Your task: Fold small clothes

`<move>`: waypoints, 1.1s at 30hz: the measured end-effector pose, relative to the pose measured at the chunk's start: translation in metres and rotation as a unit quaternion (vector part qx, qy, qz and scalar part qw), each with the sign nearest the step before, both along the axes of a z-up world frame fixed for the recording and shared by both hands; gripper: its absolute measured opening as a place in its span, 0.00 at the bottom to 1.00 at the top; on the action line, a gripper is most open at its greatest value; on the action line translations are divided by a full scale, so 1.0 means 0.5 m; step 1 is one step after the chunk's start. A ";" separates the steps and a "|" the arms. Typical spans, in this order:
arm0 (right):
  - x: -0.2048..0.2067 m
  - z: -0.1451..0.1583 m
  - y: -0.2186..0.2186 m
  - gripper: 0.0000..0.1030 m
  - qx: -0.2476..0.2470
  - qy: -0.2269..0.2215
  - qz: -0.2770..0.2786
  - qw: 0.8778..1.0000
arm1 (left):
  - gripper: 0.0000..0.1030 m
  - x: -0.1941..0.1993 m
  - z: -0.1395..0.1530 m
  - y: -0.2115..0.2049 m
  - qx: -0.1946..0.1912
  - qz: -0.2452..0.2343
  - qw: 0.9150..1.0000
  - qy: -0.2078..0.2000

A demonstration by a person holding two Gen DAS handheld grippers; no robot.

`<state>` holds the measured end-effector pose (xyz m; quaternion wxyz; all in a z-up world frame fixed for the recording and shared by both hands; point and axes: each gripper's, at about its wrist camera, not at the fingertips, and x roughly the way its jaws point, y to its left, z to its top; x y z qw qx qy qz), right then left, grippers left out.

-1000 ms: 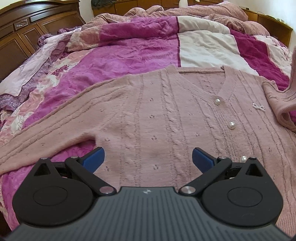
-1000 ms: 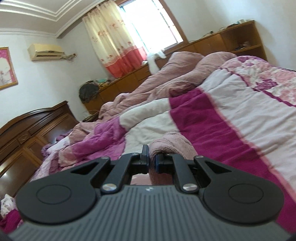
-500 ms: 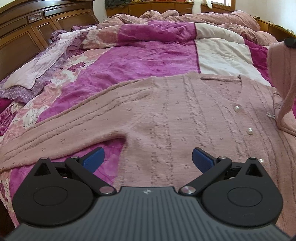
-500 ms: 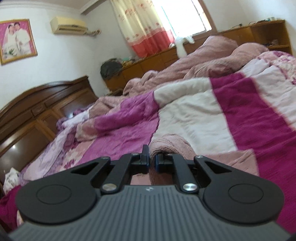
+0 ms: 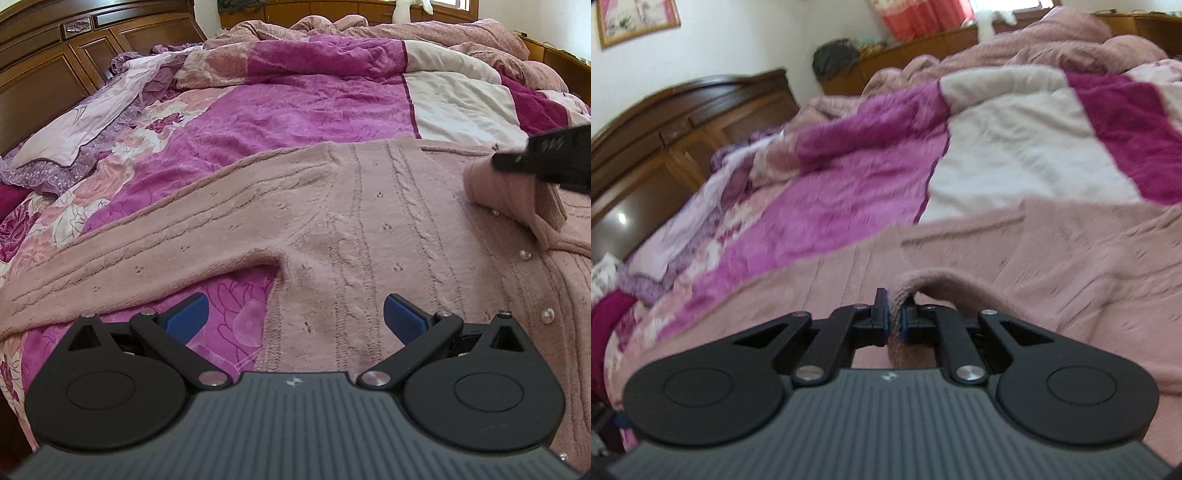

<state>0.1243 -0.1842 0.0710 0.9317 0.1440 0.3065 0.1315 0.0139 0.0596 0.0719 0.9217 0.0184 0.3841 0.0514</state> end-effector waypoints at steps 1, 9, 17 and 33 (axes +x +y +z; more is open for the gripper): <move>0.002 -0.008 0.007 0.09 0.000 0.005 0.005 1.000 | 1.00 0.001 -0.002 0.002 0.000 0.000 1.000 0.001; 0.009 -0.056 0.039 0.22 0.014 0.047 0.025 0.999 | 1.00 0.007 -0.015 0.018 -0.007 0.006 1.000 0.005; -0.023 -0.052 0.042 0.63 0.058 0.052 0.026 0.997 | 1.00 0.004 -0.013 0.017 -0.010 0.005 1.000 0.003; -0.147 0.011 -0.027 0.63 0.044 0.032 0.027 0.998 | 1.00 -0.020 0.028 -0.020 -0.013 -0.016 1.000 -0.022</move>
